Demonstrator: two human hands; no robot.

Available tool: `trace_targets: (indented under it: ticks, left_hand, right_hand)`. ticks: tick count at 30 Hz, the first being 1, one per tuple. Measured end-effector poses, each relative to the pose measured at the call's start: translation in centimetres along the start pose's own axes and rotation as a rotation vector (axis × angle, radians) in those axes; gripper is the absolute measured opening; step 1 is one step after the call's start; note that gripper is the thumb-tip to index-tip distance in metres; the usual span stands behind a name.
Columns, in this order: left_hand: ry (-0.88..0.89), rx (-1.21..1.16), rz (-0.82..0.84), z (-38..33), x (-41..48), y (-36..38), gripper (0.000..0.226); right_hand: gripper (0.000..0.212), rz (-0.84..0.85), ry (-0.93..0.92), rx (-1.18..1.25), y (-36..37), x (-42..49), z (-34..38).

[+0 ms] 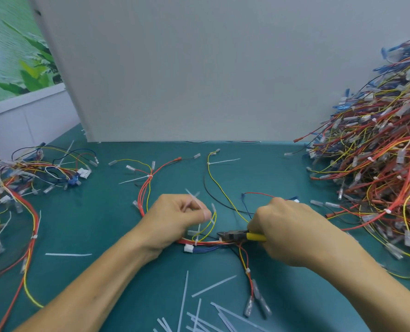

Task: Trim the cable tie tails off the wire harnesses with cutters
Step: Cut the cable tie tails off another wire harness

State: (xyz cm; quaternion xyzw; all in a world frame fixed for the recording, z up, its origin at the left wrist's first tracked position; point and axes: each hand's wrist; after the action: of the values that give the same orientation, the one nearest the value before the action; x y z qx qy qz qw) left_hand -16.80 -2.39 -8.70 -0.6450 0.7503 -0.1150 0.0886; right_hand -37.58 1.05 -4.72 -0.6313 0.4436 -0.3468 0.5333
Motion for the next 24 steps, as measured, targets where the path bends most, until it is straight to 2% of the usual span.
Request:
trace_targets:
  ticks: [2, 5, 7, 9, 11, 12, 15, 16, 17, 19, 22, 24]
  left_hand:
    - [-0.075, -0.244, -0.067, -0.4, 0.5, -0.8, 0.029]
    - [-0.166, -0.566, -0.051, -0.8, 1.0, -2.0, 0.022]
    - [-0.22, -0.662, -0.021, -0.4, 1.1, -2.2, 0.026]
    - [-0.258, -0.657, -0.028, -0.1, 1.3, -2.0, 0.028]
    - [-0.25, -0.509, -0.091, -0.1, 1.4, -1.6, 0.026]
    - [-0.207, -0.332, -0.138, -0.1, 1.5, -1.4, 0.025]
    - [0.067, 0.428, -0.24, 0.2, 1.8, -1.0, 0.022]
    - [0.127, 0.532, -0.256, 0.3, 1.8, -0.8, 0.02]
    - [0.142, 0.534, -0.266, 0.4, 1.9, -0.5, 0.018]
    - [0.1, 0.372, -0.275, 0.8, 2.3, 0.0, 0.021]
    - [-0.071, -0.06, -0.302, 1.5, 2.6, 0.3, 0.025]
    - [-0.12, -0.216, -0.308, 1.8, 2.5, 0.1, 0.027]
  right_hand:
    - [0.013, 0.022, 0.023, 0.08, -0.9, -0.2, -0.3]
    - [0.028, 0.055, 0.016, 0.172, -2.1, -0.8, -0.4]
    - [0.027, 0.047, -0.027, 0.204, -2.0, -1.0, 0.0]
    - [0.02, 0.011, -0.022, 0.24, -1.6, -0.9, 0.8]
    - [0.016, -0.055, 0.028, 0.218, -0.9, -0.4, 1.6]
    - [0.015, -0.085, 0.063, 0.19, -0.5, -0.1, 1.9]
    - [0.013, -0.134, 0.21, 0.242, 0.1, 0.8, 2.5]
    - [0.011, -0.141, 0.255, 0.332, 0.1, 1.0, 2.7]
    - [0.012, -0.139, 0.29, 0.443, 0.0, 1.3, 2.8]
    - [0.016, -0.12, 0.33, 0.643, -0.5, 2.0, 3.1]
    - [0.015, -0.038, 0.364, 0.866, -1.0, 3.4, 4.1]
    - [0.015, 0.039, 0.408, 1.061, -0.9, 4.2, 4.7]
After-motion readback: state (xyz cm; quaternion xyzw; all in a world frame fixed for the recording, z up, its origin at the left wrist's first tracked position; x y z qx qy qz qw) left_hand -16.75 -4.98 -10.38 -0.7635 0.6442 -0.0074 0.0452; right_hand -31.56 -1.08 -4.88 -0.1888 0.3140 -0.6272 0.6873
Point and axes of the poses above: each hand's wrist, its own x-axis towards the middle knuckle, its own y-axis out of the palm, z = x × y, and after that the axes turned 4 degrees about -z, right-handed
